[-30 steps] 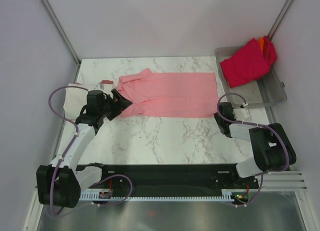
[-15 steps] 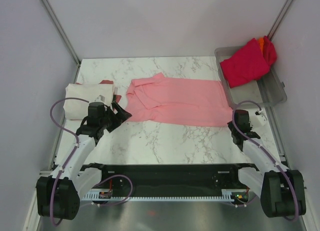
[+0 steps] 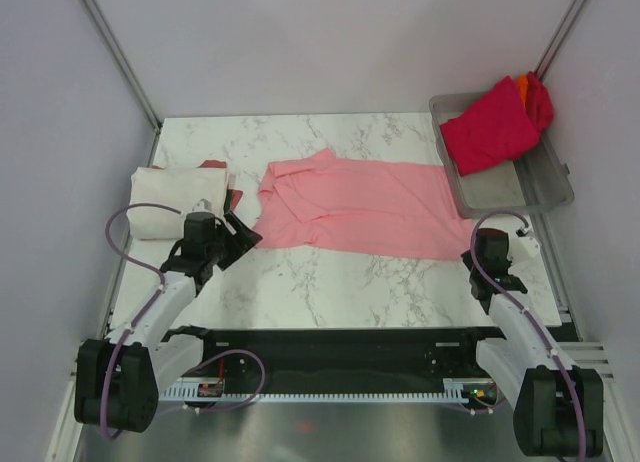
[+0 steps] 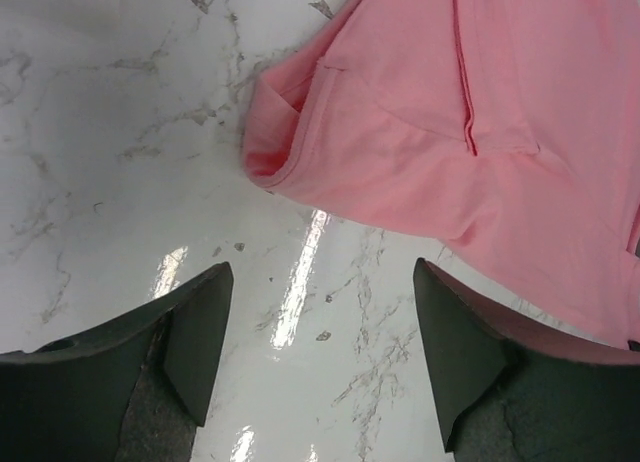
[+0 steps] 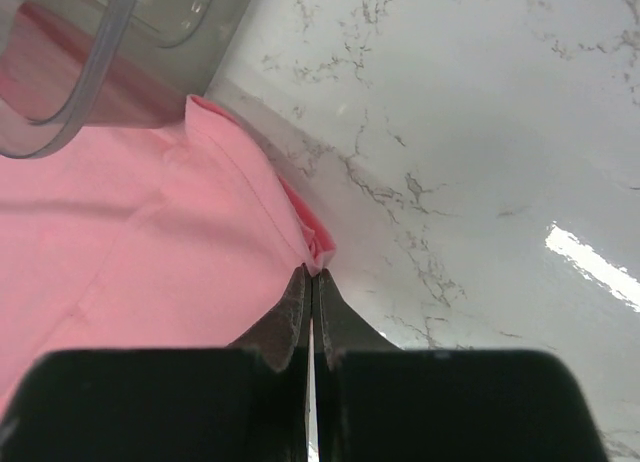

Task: Fold and stack the t-shirts
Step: Fold the tshirt

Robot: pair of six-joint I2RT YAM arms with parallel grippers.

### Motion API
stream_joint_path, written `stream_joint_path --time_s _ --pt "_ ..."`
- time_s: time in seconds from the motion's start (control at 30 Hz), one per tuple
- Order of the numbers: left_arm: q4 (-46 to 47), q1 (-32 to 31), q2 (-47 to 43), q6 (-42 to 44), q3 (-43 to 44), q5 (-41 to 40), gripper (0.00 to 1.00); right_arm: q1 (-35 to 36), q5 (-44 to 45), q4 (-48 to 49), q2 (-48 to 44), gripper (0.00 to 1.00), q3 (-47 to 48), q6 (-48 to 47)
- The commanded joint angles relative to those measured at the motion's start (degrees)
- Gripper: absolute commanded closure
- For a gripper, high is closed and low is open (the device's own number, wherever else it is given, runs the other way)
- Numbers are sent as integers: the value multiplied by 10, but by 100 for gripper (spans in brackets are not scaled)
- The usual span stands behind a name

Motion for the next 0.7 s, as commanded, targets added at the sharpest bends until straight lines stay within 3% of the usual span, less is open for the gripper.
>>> stream_joint_path --time_s 0.0,0.07,0.23,0.47,0.67 --pt "62 -2 6 -41 -19 -61 20 -3 0 20 -26 100 -11 -11" --pt "74 -2 15 -48 -23 -73 21 -3 -3 21 -22 100 -8 -11" --pt "139 -4 73 -53 -33 -71 36 -3 -10 22 -3 100 -4 -10" --pt "196 -15 126 -68 -37 -56 34 -3 -12 23 -17 100 -8 -13" --pt "201 -15 169 -76 -20 -55 48 -3 -14 23 -15 100 -8 -11"
